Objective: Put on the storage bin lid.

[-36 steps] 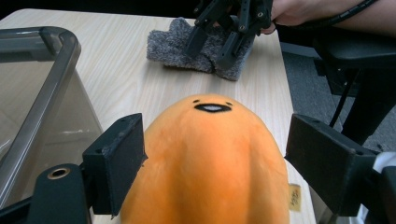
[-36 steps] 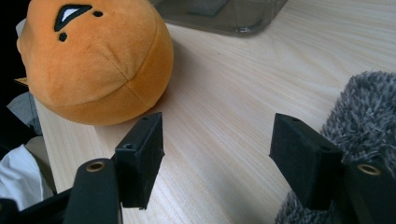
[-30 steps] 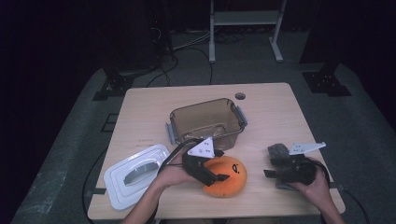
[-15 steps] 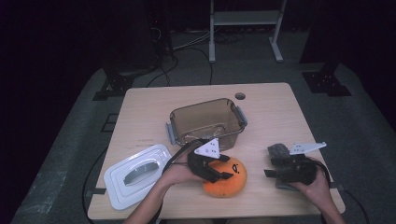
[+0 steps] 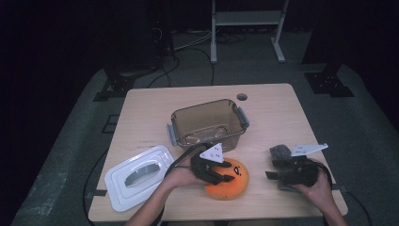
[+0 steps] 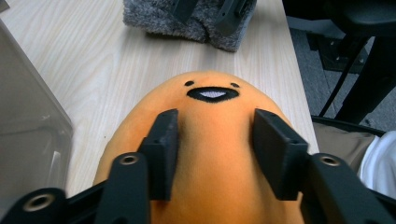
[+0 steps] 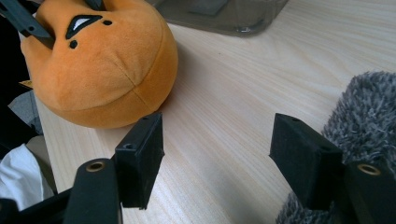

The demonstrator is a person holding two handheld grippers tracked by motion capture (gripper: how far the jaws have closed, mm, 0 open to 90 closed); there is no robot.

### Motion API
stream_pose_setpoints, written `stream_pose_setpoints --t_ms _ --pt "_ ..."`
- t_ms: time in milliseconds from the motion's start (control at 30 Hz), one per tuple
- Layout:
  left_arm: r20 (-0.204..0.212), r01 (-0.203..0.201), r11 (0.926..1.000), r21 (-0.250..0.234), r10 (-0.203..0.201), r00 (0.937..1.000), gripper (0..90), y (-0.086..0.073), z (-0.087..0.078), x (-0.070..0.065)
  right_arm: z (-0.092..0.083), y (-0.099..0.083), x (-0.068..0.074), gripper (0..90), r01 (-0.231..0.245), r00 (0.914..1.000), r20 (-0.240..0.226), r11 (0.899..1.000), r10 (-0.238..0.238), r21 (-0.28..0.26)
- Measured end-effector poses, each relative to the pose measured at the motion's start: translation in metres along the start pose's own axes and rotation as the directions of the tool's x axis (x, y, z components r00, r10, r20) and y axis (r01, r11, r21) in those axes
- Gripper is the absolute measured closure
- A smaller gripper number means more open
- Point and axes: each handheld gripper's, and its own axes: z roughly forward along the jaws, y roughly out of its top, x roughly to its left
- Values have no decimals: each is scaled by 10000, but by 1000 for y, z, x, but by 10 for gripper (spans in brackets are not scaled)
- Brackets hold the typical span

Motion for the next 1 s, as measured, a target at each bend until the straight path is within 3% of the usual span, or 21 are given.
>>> stream_pose_setpoints --t_ms 367,667,800,1000 --pt "113 122 9999 -107 -121 9999 694 2 -3 1 0 0 0 336 0 10000 22 10000 0 -21" --pt "163 85 9993 -375 -79 9998 723 8 -11 1 -2 -1 -1 336 -24 10000 53 10000 25 -83" --pt "230 43 9978 -659 -28 9997 722 16 -23 -1 -2 -1 -2 336 -34 10000 58 10000 35 -87" --pt "-86 -206 9957 -899 199 9998 719 33 -44 -3 -2 -2 -3 336 -120 9999 68 9999 121 -116"
